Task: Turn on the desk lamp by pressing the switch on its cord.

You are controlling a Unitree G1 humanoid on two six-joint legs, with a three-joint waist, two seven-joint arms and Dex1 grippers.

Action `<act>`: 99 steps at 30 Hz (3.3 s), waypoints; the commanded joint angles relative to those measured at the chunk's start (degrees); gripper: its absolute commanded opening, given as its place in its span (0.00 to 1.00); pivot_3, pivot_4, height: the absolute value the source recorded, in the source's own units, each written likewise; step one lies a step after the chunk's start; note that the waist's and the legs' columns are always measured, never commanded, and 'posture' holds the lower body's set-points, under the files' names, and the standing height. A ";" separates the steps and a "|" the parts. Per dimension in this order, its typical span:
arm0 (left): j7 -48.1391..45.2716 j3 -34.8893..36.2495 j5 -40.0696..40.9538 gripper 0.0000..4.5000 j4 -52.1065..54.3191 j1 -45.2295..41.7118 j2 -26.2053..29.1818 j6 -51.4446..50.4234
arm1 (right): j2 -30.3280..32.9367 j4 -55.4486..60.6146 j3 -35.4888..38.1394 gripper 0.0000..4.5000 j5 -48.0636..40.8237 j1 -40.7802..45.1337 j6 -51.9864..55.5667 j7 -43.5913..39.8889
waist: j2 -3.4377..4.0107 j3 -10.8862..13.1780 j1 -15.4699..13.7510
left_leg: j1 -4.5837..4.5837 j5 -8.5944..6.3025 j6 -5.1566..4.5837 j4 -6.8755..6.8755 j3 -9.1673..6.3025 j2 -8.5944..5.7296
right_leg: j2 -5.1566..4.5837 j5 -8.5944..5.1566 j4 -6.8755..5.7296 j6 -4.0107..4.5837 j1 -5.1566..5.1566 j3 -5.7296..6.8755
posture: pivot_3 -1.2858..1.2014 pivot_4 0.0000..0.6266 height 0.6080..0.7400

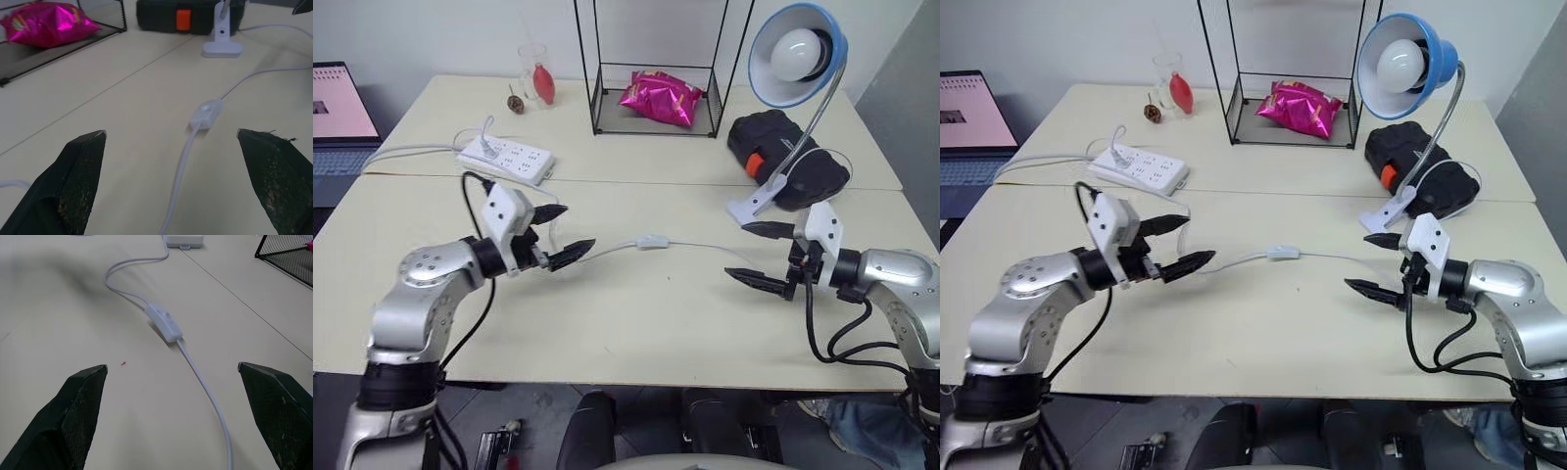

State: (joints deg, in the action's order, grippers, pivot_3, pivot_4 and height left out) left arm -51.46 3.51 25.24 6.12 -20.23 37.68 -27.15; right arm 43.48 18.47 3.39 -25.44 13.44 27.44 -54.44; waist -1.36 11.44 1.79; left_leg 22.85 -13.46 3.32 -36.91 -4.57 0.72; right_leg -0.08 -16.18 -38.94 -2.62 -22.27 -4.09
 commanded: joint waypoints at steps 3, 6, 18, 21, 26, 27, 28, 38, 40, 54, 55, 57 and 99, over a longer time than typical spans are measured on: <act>-3.62 -5.83 -0.67 1.00 -11.74 -9.72 -5.19 -2.40 | -0.51 8.55 1.82 1.00 -2.95 -1.67 10.38 7.67 | -0.01 0.00 -0.02 | 0.04 0.00 0.00 -0.01 -0.05 -0.01 | 0.02 0.01 -0.01 0.01 -0.01 0.02 | 0.52 0.24 1.00; -5.71 -8.90 -2.86 1.00 -19.97 -14.84 -7.73 -1.78 | -0.87 12.08 2.26 1.00 -4.04 -3.33 13.06 9.91 | -0.02 0.00 -0.04 | 0.06 0.00 0.00 -0.01 -0.07 -0.03 | 0.04 0.01 -0.01 0.01 -0.01 0.03 | 0.52 0.24 1.00; -13.91 -12.88 -7.42 1.00 -40.68 -26.05 -14.46 -0.45 | -0.43 18.69 2.56 1.00 -5.97 -5.00 17.36 13.85 | -0.02 0.00 0.24 | 0.08 0.00 -0.01 0.01 -0.10 -0.03 | 0.09 0.00 -0.02 -0.02 -0.04 0.03 | 0.52 0.24 1.00; -15.54 -13.28 -8.59 1.00 -42.92 -26.69 -14.96 -0.44 | -0.35 19.27 2.50 1.00 -6.35 -4.52 18.03 14.27 | -0.02 0.00 0.18 | 0.09 0.00 -0.01 0.00 -0.11 -0.04 | 0.09 -0.01 -0.02 -0.02 -0.03 0.02 | 0.52 0.24 1.00; -17.64 -13.42 -9.68 1.00 -44.34 -27.17 -15.75 -0.70 | -0.19 19.65 2.21 1.00 -6.68 -3.72 18.60 14.41 | -0.02 0.00 0.10 | 0.08 0.00 -0.01 -0.01 -0.11 -0.04 | 0.09 -0.01 -0.02 -0.03 -0.03 0.03 | 0.52 0.24 1.00; -17.77 -13.32 -9.85 1.00 -44.44 -27.21 -15.88 -0.67 | -0.15 19.69 2.20 1.00 -6.73 -3.67 18.65 14.44 | -0.02 0.00 0.10 | 0.08 0.00 0.00 -0.01 -0.11 -0.04 | 0.09 -0.01 -0.02 -0.03 -0.03 0.02 | 0.52 0.24 1.00; -18.16 -13.31 -9.95 1.00 -44.49 -27.22 -16.01 -0.79 | -0.09 19.71 2.16 1.00 -6.80 -3.57 18.72 14.42 | -0.02 0.00 0.10 | 0.08 0.00 -0.01 -0.01 -0.11 -0.04 | 0.09 -0.01 -0.02 -0.03 -0.03 0.02 | 0.52 0.24 1.00; -18.74 -13.42 -11.88 0.51 -44.29 -26.20 -17.10 0.98 | 0.40 20.04 2.22 1.00 -7.18 -3.62 19.10 14.39 | -0.02 0.00 0.08 | 0.09 0.00 0.00 0.00 -0.12 -0.04 | 0.09 -0.01 -0.02 -0.04 -0.03 0.03 | 0.52 0.24 1.00; -18.66 -13.32 -12.03 0.41 -44.00 -25.98 -17.31 1.18 | 0.49 20.06 2.17 1.00 -7.21 -3.75 19.05 14.42 | -0.02 0.00 0.07 | 0.09 0.00 -0.01 0.00 -0.13 -0.04 | 0.09 -0.01 -0.02 -0.04 -0.03 0.03 | 0.52 0.24 1.00; -11.51 -10.78 -11.82 0.24 -27.62 -20.16 -18.94 6.65 | -8.73 24.05 8.49 1.00 -23.16 -11.04 28.54 23.10 | -0.04 -0.01 -0.10 | 0.12 0.00 0.00 0.02 -0.20 -0.02 | 0.07 0.01 -0.02 0.00 -0.02 0.05 | 0.52 0.24 1.00; -10.29 -10.52 -11.58 0.24 -25.36 -19.35 -19.28 6.66 | -11.19 24.54 8.68 1.00 -25.25 -12.32 29.46 25.62 | -0.04 -0.02 -0.12 | 0.11 0.00 0.00 0.01 -0.20 -0.02 | 0.07 0.01 -0.04 0.01 -0.02 0.04 | 0.52 0.24 1.00; -7.87 -10.33 -11.70 0.24 -21.14 -17.62 -19.80 7.00 | -16.20 25.11 8.76 1.00 -28.87 -14.25 30.62 30.78 | -0.04 -0.02 -0.11 | 0.11 0.00 0.00 0.03 -0.24 0.02 | 0.06 0.05 -0.04 0.07 0.00 0.06 | 0.52 0.24 1.00; -1.54 -12.04 -8.52 0.24 -2.89 -9.42 -17.42 0.57 | -47.75 -1.16 6.89 0.92 -46.02 -0.15 22.20 59.15 | 0.00 -0.04 0.53 | 0.09 0.01 -0.03 0.14 -0.12 0.06 | 0.15 0.00 0.00 -0.01 -0.08 -0.01 | 0.52 0.24 1.00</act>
State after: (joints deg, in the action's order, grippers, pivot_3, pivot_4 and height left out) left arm -53.03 -8.51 15.69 0.51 -29.74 20.04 -27.02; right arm -3.95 16.00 10.97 -69.93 12.49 50.28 5.03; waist -1.36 11.40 2.32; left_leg 22.94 -13.45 3.29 -36.76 -4.69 0.78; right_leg 0.06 -16.18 -38.94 -2.63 -22.35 -4.11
